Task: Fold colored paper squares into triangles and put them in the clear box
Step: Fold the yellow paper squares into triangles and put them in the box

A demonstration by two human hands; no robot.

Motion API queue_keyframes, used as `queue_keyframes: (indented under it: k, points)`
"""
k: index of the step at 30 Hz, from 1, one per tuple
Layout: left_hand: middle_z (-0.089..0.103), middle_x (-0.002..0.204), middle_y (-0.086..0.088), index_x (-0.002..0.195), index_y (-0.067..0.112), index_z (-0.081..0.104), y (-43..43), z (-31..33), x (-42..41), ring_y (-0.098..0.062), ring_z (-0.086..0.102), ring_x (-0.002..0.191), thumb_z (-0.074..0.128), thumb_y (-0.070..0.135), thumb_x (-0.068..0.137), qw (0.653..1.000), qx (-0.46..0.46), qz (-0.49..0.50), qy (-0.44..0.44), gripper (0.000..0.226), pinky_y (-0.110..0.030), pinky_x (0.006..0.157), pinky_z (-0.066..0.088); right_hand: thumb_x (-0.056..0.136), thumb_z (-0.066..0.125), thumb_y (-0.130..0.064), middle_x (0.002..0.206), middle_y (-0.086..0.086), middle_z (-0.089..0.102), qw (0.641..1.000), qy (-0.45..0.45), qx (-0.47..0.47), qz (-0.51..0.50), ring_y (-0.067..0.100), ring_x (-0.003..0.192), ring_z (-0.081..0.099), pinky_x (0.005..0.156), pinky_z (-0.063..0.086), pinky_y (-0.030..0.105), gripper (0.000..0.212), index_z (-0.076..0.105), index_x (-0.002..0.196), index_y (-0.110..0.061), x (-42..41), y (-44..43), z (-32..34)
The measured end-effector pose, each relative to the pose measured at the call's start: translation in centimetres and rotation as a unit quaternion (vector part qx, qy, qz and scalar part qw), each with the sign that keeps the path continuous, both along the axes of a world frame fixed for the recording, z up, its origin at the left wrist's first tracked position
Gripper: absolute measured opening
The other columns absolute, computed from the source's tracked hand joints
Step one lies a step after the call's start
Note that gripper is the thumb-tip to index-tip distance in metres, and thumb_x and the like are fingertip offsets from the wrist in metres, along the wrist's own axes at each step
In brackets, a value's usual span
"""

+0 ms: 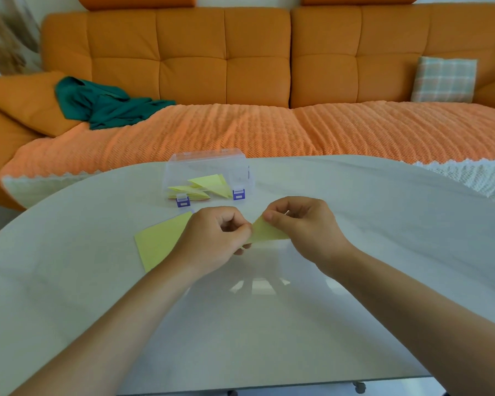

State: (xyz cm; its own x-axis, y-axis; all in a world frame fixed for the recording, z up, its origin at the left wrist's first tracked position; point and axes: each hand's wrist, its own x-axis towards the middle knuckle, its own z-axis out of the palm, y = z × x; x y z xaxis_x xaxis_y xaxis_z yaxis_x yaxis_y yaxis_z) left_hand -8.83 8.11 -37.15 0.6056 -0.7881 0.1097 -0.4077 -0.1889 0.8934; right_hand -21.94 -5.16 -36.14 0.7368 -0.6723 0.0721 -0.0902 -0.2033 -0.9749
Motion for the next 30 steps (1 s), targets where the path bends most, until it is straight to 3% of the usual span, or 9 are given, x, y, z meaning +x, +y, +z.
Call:
queue_keyframes:
  k: [4, 8, 10, 13, 15, 19, 23, 27, 30]
  points:
    - [0.074, 0.07, 0.004, 0.067, 0.022, 0.069, 0.9, 0.2, 1.7, -0.018, 0.072, 0.068, 0.063, 0.024, 0.077, 0.997, 0.069, -0.015, -0.037, 0.012, -0.045, 0.073, 0.062, 0.088, 0.074, -0.02, 0.07, -0.002, 0.068, 0.999, -0.022, 0.017, -0.04, 0.013, 0.064, 0.056, 0.055, 0.044, 0.02, 0.013, 0.077, 0.076, -0.02, 0.2, -0.5, 0.2]
    - [0.07, 0.068, 0.014, 0.07, 0.032, 0.068, 1.6, 0.3, 3.0, -0.007, 0.066, 0.063, 0.064, 0.026, 0.081, 0.983, 0.08, 0.057, -0.156, 0.013, -0.029, 0.065, 0.055, 0.088, 0.075, -0.022, 0.074, -0.007, 0.07, 0.998, -0.023, 0.011, -0.055, 0.009, 0.066, 0.059, 0.056, 0.045, 0.015, 0.015, 0.077, 0.074, -0.024, 0.5, -0.8, 0.3]
    - [0.071, 0.077, 0.02, 0.076, 0.035, 0.071, 1.4, 0.5, 2.8, 0.0, 0.066, 0.071, 0.065, 0.031, 0.085, 0.99, 0.015, 0.075, -0.12, 0.011, -0.028, 0.07, 0.054, 0.088, 0.075, -0.023, 0.073, -0.007, 0.07, 0.999, -0.018, 0.008, -0.041, 0.008, 0.064, 0.059, 0.055, 0.044, 0.016, 0.015, 0.076, 0.073, -0.025, 0.7, -0.5, 0.4]
    - [0.069, 0.089, 0.027, 0.095, 0.039, 0.071, 1.1, 0.6, 2.0, 0.008, 0.062, 0.08, 0.066, 0.044, 0.084, 0.998, -0.028, 0.02, -0.054, 0.014, -0.021, 0.072, 0.046, 0.089, 0.074, -0.024, 0.077, 0.002, 0.073, 1.0, -0.014, 0.007, -0.017, 0.009, 0.067, 0.061, 0.059, 0.046, 0.02, 0.013, 0.077, 0.076, -0.023, 1.2, 0.3, 0.4]
    - [0.07, 0.082, 0.023, 0.089, 0.038, 0.072, 0.9, 0.4, 1.9, 0.007, 0.061, 0.073, 0.069, 0.037, 0.086, 0.998, -0.02, 0.001, -0.066, 0.005, -0.017, 0.069, 0.045, 0.088, 0.074, -0.024, 0.08, 0.004, 0.074, 1.0, -0.011, 0.0, -0.01, 0.01, 0.068, 0.061, 0.062, 0.046, 0.023, 0.012, 0.077, 0.077, -0.022, 1.4, 0.7, 0.4]
    - [0.064, 0.062, 0.016, 0.079, 0.036, 0.07, 1.3, 0.4, 2.8, -0.001, 0.056, 0.057, 0.067, 0.022, 0.09, 0.997, -0.032, 0.017, -0.074, 0.018, -0.023, 0.059, 0.047, 0.086, 0.077, -0.021, 0.069, -0.004, 0.072, 1.0, 0.01, -0.02, 0.012, 0.005, 0.058, 0.059, 0.057, 0.047, 0.014, 0.01, 0.078, 0.076, -0.023, 1.6, 1.0, 0.4]
    - [0.068, 0.068, 0.005, 0.074, 0.027, 0.069, 2.1, 0.6, 4.1, -0.009, 0.061, 0.057, 0.069, 0.023, 0.089, 0.992, -0.003, 0.002, -0.129, 0.015, -0.017, 0.057, 0.044, 0.084, 0.079, -0.02, 0.059, -0.006, 0.068, 0.997, 0.045, -0.062, 0.005, 0.002, 0.051, 0.055, 0.05, 0.042, 0.011, 0.013, 0.077, 0.072, -0.024, 2.0, 1.2, 0.4]
    - [0.064, 0.069, 0.015, 0.075, 0.024, 0.068, 3.1, 0.8, 6.6, 0.002, 0.058, 0.065, 0.068, 0.023, 0.091, 0.977, 0.06, 0.009, -0.206, 0.015, -0.011, 0.059, 0.04, 0.084, 0.078, -0.022, 0.055, -0.003, 0.065, 0.995, 0.041, -0.079, -0.034, 0.002, 0.048, 0.053, 0.046, 0.04, 0.012, 0.014, 0.078, 0.07, -0.026, 3.5, 0.7, 1.2]
    - [0.062, 0.072, 0.014, 0.076, 0.024, 0.064, 3.8, 1.2, 9.1, -0.005, 0.059, 0.072, 0.066, 0.021, 0.092, 0.965, 0.053, 0.068, -0.247, 0.016, -0.016, 0.062, 0.042, 0.084, 0.078, -0.024, 0.057, 0.0, 0.065, 0.994, 0.027, -0.077, -0.066, 0.004, 0.046, 0.049, 0.043, 0.037, 0.014, 0.01, 0.078, 0.074, -0.026, 6.1, 0.0, 2.1]
